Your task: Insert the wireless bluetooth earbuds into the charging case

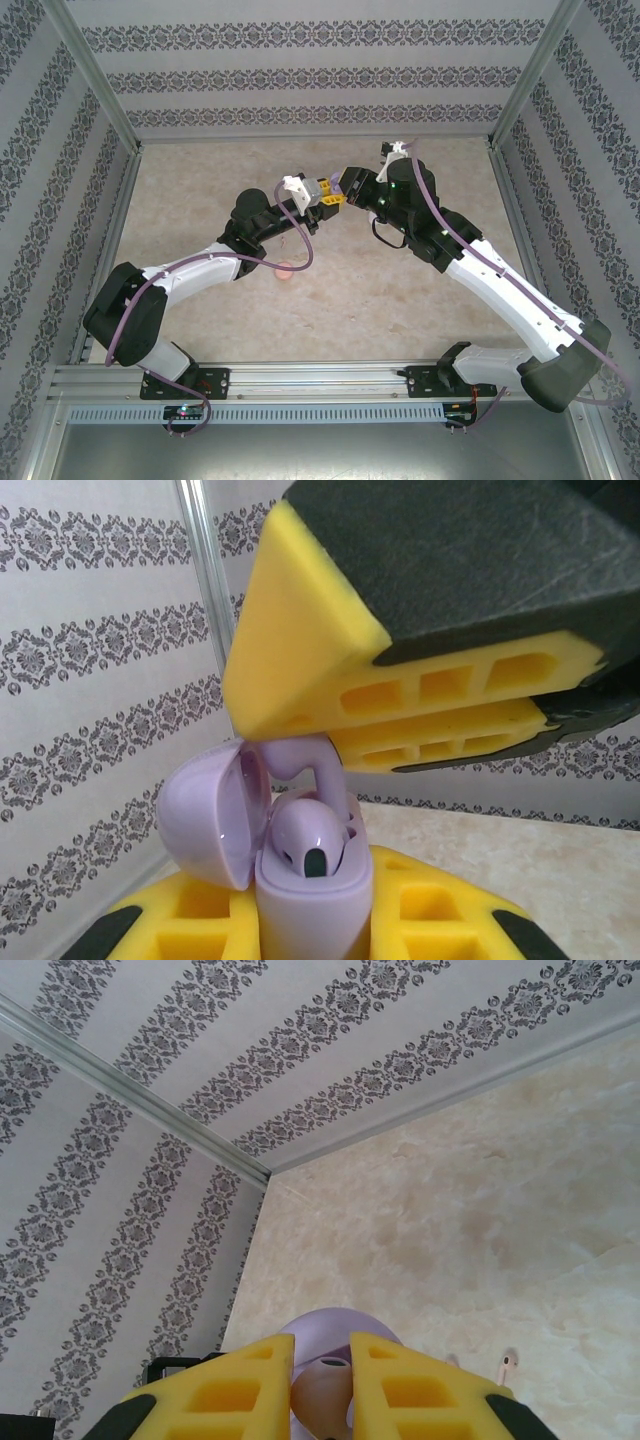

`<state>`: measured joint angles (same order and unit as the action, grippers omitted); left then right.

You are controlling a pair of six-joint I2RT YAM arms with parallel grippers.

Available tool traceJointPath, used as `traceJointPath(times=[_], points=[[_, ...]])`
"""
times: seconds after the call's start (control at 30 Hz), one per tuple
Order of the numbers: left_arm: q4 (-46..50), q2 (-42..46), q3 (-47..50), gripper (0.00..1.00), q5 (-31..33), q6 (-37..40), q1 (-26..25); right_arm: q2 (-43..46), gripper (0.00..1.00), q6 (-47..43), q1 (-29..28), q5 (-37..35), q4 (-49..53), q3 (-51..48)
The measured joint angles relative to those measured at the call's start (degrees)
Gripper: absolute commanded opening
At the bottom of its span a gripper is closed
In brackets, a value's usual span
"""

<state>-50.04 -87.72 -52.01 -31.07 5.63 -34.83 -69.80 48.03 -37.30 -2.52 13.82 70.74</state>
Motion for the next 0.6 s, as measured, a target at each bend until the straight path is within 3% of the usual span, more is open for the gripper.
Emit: traceJointPath(times=[0.1, 0.27, 0.6], points=[[0.39, 0.00, 0.00, 0.00, 0.22, 0.00, 0.00, -0.13, 0.22, 0.02, -0.09, -0.24, 0.00, 0.00], [0.42, 0.00, -0.42, 0.00, 0.22, 0.02, -0.07, -0.17, 0.42, -0.04, -0.09, -1.53, 0.33, -0.02], [0.39, 0.00, -0.52, 0.00, 0.22, 0.04, -0.46, 0.07, 0.59, -0.76, 1.18, -2.60, 1.66, 0.37]])
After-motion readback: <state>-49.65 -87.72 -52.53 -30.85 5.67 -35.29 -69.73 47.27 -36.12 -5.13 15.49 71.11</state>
